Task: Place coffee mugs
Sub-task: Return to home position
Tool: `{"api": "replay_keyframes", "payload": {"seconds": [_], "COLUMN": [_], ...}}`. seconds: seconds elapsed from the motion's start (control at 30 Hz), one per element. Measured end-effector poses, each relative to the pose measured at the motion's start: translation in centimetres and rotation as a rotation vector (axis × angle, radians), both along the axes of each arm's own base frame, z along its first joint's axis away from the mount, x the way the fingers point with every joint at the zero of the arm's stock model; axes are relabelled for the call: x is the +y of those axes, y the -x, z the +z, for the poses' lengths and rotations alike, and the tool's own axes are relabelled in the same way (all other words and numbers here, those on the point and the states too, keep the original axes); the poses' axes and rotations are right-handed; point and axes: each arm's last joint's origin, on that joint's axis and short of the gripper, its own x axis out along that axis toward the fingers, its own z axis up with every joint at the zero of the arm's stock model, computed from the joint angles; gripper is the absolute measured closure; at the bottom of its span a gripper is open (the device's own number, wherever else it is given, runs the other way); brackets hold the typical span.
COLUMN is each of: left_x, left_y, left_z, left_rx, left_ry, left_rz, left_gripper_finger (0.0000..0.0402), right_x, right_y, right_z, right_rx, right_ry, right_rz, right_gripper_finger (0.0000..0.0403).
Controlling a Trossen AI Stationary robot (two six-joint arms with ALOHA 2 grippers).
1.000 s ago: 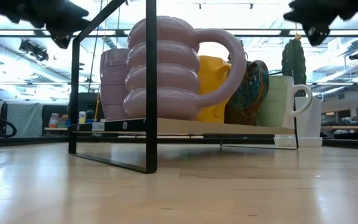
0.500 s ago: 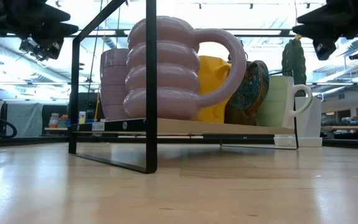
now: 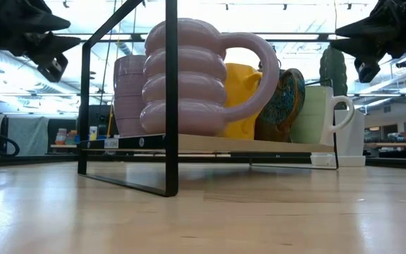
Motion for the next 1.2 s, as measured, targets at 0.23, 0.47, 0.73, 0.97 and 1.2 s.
{"api": "replay_keyframes", "payload": {"seconds": [0.23,0.47,0.73,0.97,1.2], "left_x": [0.0,0.0,0.0,0.0,0.0], "left_y": [-0.02,-0.02,-0.02,-0.02,-0.02], "left_z": [0.0,0.0,0.0,0.0,0.0], "left_rx": [0.004,0.004,0.004,0.004,0.004], "left_ry": [0.072,0.072,0.071,0.072,0.072], "left_rz": [0.001,0.001,0.001,0.002,0.002], "left_gripper_finger": [0.026,0.026,0.026,0.026,0.026], "right_x": [0.0,0.0,0.0,0.0,0.0], "right_y": [0.0,0.0,-0.01,-0.01,-0.01], "right_z": [-0.01,-0.01,-0.02,-0.02,-0.02], "right_rx": [0.001,0.002,0.002,0.002,0.002], "right_ry": [0.002,0.002,0.003,0.003,0.003], "right_rz": [0.0,0.0,0.0,0.0,0.001], "right_gripper_finger": [0.0293,0.0293,0.0293,0.0293,0.0293]}}
